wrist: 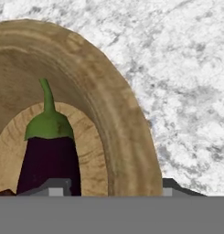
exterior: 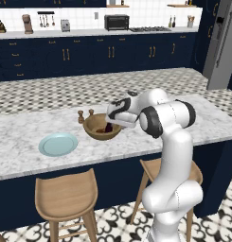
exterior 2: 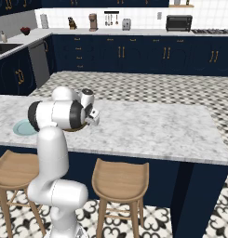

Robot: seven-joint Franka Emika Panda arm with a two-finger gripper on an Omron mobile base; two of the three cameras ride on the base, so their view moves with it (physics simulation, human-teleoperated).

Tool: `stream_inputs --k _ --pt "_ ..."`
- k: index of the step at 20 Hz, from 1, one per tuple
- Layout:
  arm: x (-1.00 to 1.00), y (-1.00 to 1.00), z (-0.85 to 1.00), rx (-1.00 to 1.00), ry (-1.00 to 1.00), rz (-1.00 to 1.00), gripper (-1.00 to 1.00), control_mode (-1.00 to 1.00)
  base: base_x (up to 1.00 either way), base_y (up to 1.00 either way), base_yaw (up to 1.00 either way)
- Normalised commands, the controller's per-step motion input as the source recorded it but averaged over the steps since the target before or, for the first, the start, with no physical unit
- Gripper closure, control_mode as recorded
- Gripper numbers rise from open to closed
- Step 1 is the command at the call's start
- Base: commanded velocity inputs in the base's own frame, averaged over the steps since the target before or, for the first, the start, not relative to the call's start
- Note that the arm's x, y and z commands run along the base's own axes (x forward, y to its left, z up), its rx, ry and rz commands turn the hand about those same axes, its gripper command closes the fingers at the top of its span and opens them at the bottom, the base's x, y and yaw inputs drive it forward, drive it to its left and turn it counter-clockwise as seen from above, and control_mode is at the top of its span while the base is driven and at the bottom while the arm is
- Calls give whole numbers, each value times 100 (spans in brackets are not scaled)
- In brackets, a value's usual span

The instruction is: Pick the chicken drumstick and eggplant from their plates and place them in the bowl. Then put the bowl in the fridge.

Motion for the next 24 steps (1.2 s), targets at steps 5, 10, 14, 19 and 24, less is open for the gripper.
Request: stream_inputs --k 5,10,14,19,24 --pt "-2 0 0 4 0 -1 100 -100 0 0 0" --pt "-45 0 65 6 0 -10 100 -100 0 0 0" --pt "-89 -9 76 3 0 -16 100 -100 0 0 0" --pt "-89 -19 62 0 0 -21 100 -100 0 0 0" --pt "-61 -7 63 0 7 -37 100 -100 0 0 0"
